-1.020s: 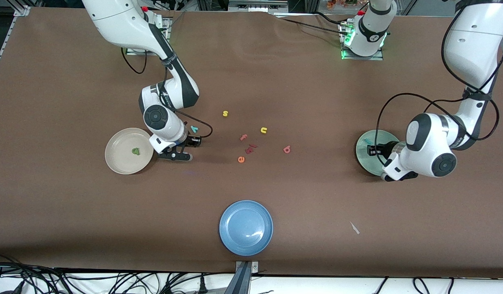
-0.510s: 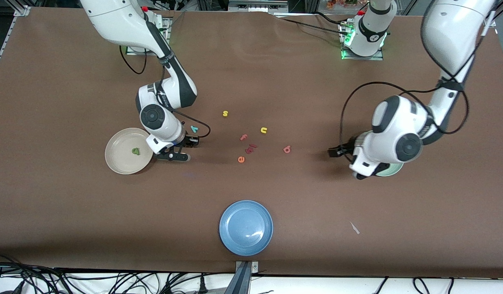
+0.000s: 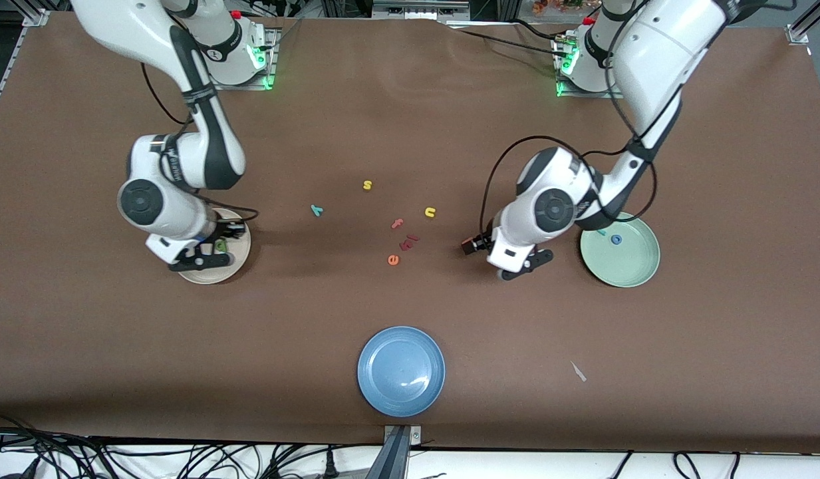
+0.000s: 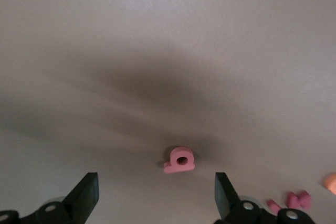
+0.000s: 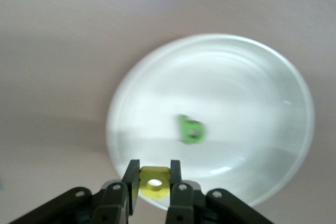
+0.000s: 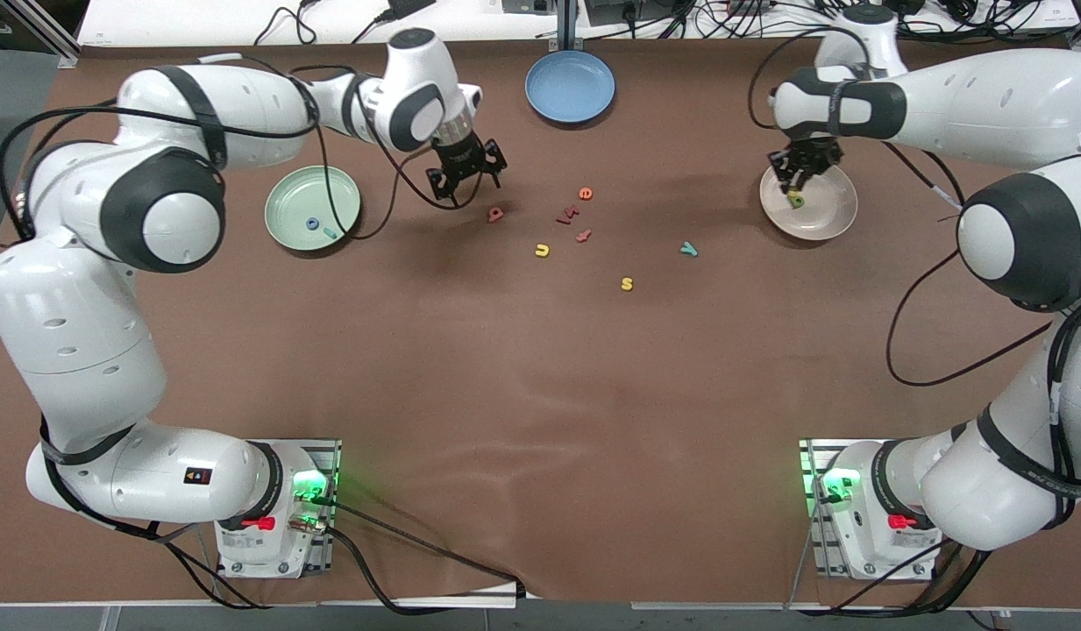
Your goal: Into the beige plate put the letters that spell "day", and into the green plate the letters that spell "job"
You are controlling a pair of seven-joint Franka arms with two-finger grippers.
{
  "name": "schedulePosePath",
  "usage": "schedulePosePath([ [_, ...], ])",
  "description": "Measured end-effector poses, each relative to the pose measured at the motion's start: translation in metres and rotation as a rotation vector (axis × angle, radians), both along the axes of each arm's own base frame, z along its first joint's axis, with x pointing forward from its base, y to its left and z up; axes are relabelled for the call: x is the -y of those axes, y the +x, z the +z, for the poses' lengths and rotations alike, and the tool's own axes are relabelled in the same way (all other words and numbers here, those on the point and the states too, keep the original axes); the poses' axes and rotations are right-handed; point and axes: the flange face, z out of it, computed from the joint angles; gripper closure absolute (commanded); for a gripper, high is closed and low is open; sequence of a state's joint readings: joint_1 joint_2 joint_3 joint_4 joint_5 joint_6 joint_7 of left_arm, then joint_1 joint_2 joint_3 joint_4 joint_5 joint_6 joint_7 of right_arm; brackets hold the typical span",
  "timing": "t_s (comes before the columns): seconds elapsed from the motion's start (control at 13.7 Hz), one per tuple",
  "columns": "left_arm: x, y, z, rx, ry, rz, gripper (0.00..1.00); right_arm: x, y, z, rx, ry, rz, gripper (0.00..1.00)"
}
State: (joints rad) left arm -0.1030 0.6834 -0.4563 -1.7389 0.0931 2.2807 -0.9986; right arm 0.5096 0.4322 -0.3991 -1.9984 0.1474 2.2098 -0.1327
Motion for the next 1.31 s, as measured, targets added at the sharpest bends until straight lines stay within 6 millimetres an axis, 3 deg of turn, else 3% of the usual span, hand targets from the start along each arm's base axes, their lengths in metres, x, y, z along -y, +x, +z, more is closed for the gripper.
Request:
schedulePosePath([
  [0.15, 0.018, -0.008, -0.019, 0.007, 0.039, -0.015, 0.12, 0.038, -0.008, -0.013, -0.033, -0.01, 0.009, 0.96],
  [0.29, 0.023, -0.006, -0.024, 0.008, 0.038, -0.015, 0.14, 0.054, -0.013, -0.029, -0.043, -0.02, 0.005, 0.94],
  [0.36, 0.023, -0.002, -0.024, 0.016, 0.036, -0.015, 0.15, 0.059, -0.014, -0.039, -0.045, -0.029, 0.005, 0.76],
  [0.51, 0.023, 0.006, -0.025, 0.03, 0.039, -0.017, 0.19, 0.064, -0.016, -0.057, -0.054, -0.046, 0.006, 0.0],
  [0.73, 0.025, 0.007, -0.032, 0.025, 0.036, -0.016, 0.25, 0.062, -0.012, -0.057, -0.047, -0.047, 0.009, 0.0],
  [0.95, 0.028, 0.004, -0.04, 0.012, 0.039, -0.012, 0.28, 0.047, -0.004, -0.029, -0.052, -0.014, 0.009, 0.0],
  [1.09, 0.028, 0.004, -0.041, 0.01, 0.039, -0.009, 0.41, 0.015, -0.002, -0.002, -0.053, 0.019, -0.032, 0.0],
  [1.24, 0.029, 0.004, -0.041, 0.011, 0.039, -0.007, 0.61, -0.024, -0.007, 0.011, -0.054, 0.032, -0.082, 0.0],
  [1.31, 0.029, 0.005, -0.04, 0.011, 0.039, -0.007, 0.62, -0.041, -0.01, 0.013, -0.056, 0.035, -0.096, 0.0],
])
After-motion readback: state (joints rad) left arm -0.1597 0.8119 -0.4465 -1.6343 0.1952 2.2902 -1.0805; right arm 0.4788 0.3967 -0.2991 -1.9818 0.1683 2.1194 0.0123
